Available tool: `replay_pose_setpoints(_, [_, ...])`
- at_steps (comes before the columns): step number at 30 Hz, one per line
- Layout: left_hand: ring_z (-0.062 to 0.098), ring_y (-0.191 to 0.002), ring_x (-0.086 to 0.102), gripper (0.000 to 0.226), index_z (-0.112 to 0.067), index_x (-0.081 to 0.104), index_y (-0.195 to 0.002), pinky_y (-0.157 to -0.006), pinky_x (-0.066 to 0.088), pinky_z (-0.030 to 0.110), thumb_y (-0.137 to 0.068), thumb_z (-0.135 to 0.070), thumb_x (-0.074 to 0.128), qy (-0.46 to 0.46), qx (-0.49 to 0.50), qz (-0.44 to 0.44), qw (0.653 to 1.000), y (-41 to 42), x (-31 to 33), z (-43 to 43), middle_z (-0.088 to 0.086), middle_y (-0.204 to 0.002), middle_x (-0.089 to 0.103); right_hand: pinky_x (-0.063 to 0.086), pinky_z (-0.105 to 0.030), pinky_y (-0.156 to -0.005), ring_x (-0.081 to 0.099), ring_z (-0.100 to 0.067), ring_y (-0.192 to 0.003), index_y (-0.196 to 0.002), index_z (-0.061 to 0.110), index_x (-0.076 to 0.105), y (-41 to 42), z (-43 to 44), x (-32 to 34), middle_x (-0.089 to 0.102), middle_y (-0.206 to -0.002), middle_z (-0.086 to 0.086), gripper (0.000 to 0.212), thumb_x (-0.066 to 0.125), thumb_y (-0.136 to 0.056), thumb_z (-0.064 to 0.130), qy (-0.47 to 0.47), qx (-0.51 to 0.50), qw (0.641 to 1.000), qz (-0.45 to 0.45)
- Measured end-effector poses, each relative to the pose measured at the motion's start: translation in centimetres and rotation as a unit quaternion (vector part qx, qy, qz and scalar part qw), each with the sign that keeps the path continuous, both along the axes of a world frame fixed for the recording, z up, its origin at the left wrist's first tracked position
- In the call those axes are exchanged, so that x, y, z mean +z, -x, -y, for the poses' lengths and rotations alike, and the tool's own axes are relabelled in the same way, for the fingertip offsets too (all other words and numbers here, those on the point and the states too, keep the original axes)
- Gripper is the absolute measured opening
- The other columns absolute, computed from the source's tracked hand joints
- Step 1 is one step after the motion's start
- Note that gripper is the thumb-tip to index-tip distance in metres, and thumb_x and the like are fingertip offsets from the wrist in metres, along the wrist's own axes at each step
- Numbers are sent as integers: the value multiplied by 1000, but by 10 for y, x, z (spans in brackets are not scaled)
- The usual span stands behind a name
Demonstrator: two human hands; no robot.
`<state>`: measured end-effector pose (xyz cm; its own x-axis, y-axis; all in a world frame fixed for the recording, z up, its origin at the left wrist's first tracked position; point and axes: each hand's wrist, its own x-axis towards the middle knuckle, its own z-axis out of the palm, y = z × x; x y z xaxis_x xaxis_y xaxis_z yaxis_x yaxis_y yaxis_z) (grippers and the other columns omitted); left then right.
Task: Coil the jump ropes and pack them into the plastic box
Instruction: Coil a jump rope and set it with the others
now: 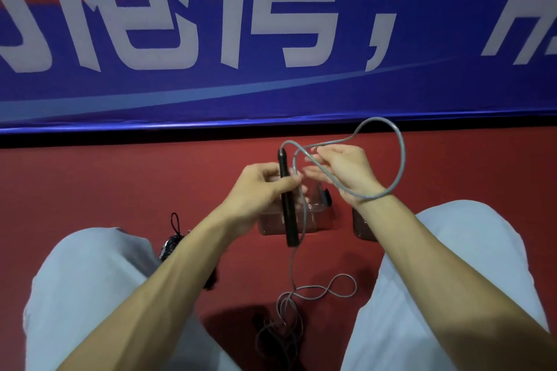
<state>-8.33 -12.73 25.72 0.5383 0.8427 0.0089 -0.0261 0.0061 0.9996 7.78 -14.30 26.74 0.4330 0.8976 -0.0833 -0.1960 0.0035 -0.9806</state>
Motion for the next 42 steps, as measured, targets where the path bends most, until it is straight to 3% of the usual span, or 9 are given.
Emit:
replay_pose_setpoints(7, [27,-72,71,7,3,62,-93,-62,61,32,-94,-3,59,157,120,214,957,9,10,-15,15,-78,68,57,-21,-55,62,-6,-56,-105,4,67,18,0,-15,65,-77,-6,17,51,-98,5,111,168,958,207])
replay_pose_setpoints(11, [27,-74,73,8,5,59,-97,-62,60,33,-94,-2,59,232,157,323,904,18,11,-26,19,-91,69,55,-30,-85,69,-16,-85,-104,7,68,22,2,-16,72,-91,-6,32,44,-91,-10,107,257,935,222])
replay_pose_setpoints(16, [24,-75,72,13,7,62,-95,-67,61,29,-95,-6,58,283,162,402,855,26,8,-34,19,-92,70,55,-35,-85,67,-19,-88,-103,10,61,31,5,-19,69,-97,-6,18,53,-94,-4,56,303,924,227])
replay_pose_setpoints(19, [23,-76,72,10,4,61,-93,-70,62,33,-96,-4,56,238,189,365,880,21,10,-32,17,-90,70,60,-38,-75,69,-26,-75,-92,10,58,31,4,-19,67,-86,-14,11,54,-95,-1,45,230,952,198])
replay_pose_setpoints(24, [23,-78,72,11,-4,64,-103,-82,58,43,-93,-4,63,59,215,124,967,19,8,-29,11,-97,70,61,-33,-59,70,-21,-64,-99,5,59,20,2,-6,66,-84,-14,11,52,-95,-3,-20,127,985,116])
replay_pose_setpoints(30, [24,-84,71,11,-19,73,-86,-87,55,57,-88,-9,69,-107,114,-95,983,14,-4,-27,2,-84,74,58,-27,-57,72,-21,-70,-101,4,59,4,7,15,68,-84,-11,16,46,-97,-5,-110,95,987,-62])
replay_pose_setpoints(35, [24,-87,71,9,-8,72,-95,-87,56,54,-91,-4,65,-33,-36,-74,996,10,-4,-15,11,-87,72,57,-26,-60,73,-22,-74,-100,2,58,-6,6,20,69,-80,-11,16,43,-97,-5,-153,69,967,-192])
replay_pose_setpoints(39, [16,-84,72,13,2,68,-102,-71,57,26,-91,0,63,-49,-86,-61,993,6,-3,-5,7,-89,74,58,-25,-58,73,-24,-73,-99,-2,56,-9,5,16,71,-75,-12,14,43,-97,-8,-152,45,949,-272])
replay_pose_setpoints(42, [19,-79,67,8,-7,70,-92,-75,56,31,-90,-1,65,-83,-84,-68,991,3,-4,-1,6,-82,70,58,-28,-57,73,-26,-69,-98,-4,54,-7,4,14,67,-82,-19,14,42,-96,-10,-149,26,941,-302])
